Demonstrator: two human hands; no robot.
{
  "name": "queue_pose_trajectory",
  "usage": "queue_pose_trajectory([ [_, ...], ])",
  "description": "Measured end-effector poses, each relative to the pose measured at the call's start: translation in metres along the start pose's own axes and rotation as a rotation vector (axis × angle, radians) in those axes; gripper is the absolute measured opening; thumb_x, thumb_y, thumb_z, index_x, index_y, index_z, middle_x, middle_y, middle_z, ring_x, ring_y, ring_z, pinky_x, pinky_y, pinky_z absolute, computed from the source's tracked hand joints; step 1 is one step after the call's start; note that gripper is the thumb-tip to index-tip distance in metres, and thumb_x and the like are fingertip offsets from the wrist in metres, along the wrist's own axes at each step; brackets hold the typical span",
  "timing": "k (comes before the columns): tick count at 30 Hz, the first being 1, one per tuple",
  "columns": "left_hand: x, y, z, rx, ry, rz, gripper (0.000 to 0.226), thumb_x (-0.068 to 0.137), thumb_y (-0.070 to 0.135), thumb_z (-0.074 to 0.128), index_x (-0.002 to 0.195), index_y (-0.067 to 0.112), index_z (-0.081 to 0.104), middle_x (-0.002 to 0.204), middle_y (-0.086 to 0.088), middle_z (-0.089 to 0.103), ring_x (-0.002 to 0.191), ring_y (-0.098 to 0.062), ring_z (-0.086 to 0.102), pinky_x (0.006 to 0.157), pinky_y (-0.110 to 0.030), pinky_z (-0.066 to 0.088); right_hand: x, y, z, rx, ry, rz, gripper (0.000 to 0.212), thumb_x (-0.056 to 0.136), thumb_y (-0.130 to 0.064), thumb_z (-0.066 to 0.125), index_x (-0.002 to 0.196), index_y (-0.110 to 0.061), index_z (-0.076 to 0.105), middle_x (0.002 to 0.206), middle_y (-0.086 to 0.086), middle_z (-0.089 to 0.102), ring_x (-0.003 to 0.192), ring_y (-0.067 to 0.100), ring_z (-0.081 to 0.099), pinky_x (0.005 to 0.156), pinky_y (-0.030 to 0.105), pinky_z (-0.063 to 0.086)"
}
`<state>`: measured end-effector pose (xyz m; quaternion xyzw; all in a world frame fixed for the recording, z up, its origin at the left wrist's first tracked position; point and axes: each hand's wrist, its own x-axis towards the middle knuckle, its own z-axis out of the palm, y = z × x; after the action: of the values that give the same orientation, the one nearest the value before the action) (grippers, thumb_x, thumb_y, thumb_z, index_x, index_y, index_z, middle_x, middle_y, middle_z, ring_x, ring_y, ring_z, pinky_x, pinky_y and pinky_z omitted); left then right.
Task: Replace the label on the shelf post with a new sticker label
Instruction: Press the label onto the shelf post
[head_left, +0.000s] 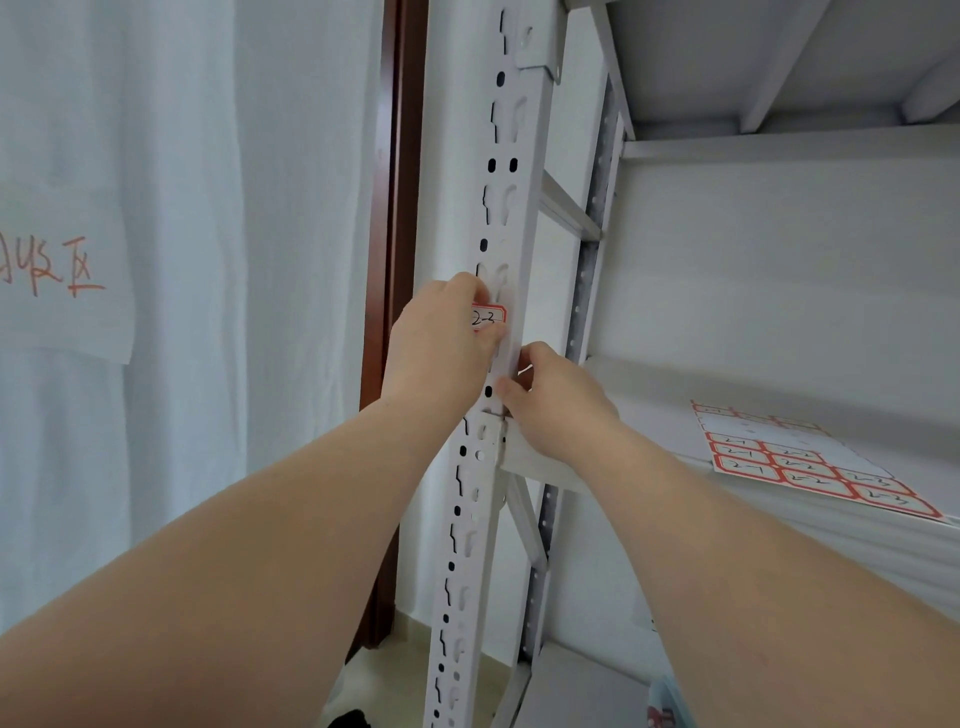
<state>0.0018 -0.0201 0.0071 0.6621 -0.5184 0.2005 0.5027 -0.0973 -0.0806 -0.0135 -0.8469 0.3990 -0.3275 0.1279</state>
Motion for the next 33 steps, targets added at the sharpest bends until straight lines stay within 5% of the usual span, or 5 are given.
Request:
queue_pose_trajectory([
  [5,-0.001,0.004,0.001,0.084,-0.009,0.015,0.019,0.093,0.021,0.051,0.11,0.014,0.053,0.106,-0.005,0.056,0.083,-0.018,0.045,0.071,-0.026,0.034,0.0,-0.001,0.0,-0.02,0.007,-0.003,0.024,0.092,-0.037,0.043,0.108,-0.02,0.049,0.104,-0.004,0.064,0.096,0.023,0.058,0.077,0.035,0.046],
  [9,-0.003,0.007,0.001,0.174,-0.007,0.055,0.021,0.097,0.023,0.042,0.106,0.009,0.054,0.108,-0.008,0.054,0.087,-0.024,0.054,0.068,-0.028,0.037,-0.001,-0.001,0.0,-0.041,0.01,-0.005,0.024,0.093,-0.037,0.042,0.108,-0.02,0.049,0.103,-0.005,0.064,0.095,0.022,0.058,0.075,0.034,0.046],
  [14,-0.003,0.011,-0.001,0.217,-0.042,0.072,0.025,0.096,0.021,0.04,0.111,0.008,0.055,0.118,-0.013,0.053,0.102,-0.029,0.054,0.075,-0.029,0.037,-0.001,-0.001,0.001,-0.035,0.011,-0.01,0.023,0.093,-0.037,0.042,0.106,-0.02,0.049,0.101,-0.005,0.064,0.092,0.022,0.056,0.073,0.033,0.044],
  [33,-0.001,0.015,0.0,0.179,-0.019,0.043,0.025,0.096,0.022,0.041,0.107,0.007,0.057,0.123,-0.015,0.051,0.106,-0.03,0.051,0.075,-0.026,0.031,-0.001,0.0,0.0,-0.008,0.003,-0.007,0.025,0.093,-0.04,0.043,0.109,-0.022,0.049,0.094,-0.012,0.06,0.095,0.019,0.057,0.076,0.034,0.046],
])
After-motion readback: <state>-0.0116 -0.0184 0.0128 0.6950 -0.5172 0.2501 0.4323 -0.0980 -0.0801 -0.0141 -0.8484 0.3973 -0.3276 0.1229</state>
